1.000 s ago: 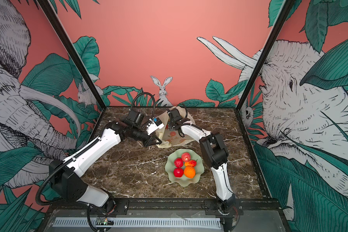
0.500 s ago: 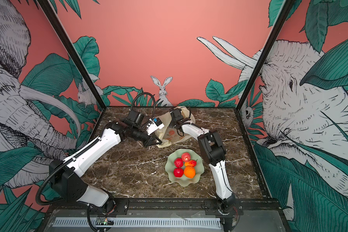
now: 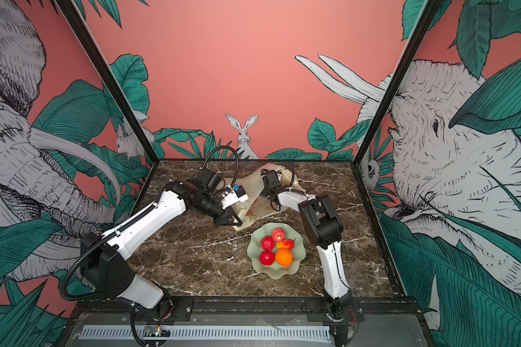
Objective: Take fruits out of the plastic bag
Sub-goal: Take out the fake fruit from the plastic bag.
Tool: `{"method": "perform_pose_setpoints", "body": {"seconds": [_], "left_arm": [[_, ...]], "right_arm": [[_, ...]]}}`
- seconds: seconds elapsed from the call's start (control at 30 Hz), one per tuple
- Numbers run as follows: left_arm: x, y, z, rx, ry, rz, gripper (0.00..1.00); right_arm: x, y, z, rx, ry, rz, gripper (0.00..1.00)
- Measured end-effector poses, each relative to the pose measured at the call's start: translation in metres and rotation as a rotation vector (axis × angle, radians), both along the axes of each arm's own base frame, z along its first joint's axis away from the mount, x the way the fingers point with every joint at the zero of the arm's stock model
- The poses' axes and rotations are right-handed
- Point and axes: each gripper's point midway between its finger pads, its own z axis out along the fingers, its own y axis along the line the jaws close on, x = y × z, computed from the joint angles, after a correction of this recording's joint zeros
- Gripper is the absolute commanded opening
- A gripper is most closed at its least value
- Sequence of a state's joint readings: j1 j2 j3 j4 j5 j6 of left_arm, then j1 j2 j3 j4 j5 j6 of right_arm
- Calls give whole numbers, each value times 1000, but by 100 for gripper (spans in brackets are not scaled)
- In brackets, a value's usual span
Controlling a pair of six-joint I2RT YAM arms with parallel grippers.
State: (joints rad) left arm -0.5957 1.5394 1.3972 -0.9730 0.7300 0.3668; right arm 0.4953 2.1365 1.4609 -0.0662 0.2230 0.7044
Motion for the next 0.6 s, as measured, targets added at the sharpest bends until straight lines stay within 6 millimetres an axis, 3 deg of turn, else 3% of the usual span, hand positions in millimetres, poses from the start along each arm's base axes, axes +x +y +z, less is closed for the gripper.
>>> {"method": "perform_pose_setpoints", "body": {"seconds": [0.1, 0.23, 0.4, 0.5, 0.6], "left_arm": [[-8, -2, -1, 9, 17, -19, 0], [-18, -7, 0, 6, 33, -43, 0], [-23, -11, -1, -7, 46, -50, 0], [-24, -11, -3, -8, 53, -51, 0], [-23, -13, -3, -14, 54, -53, 0]], "right_arm": [[-15, -21, 9, -30, -15, -29, 64], [-31, -47, 43, -38, -91, -72, 64], [-44, -65, 73, -46, -160, -100, 67], [-43, -64, 69, -51, -157, -92, 70], [-39, -59, 51, -48, -124, -79, 72]]}}
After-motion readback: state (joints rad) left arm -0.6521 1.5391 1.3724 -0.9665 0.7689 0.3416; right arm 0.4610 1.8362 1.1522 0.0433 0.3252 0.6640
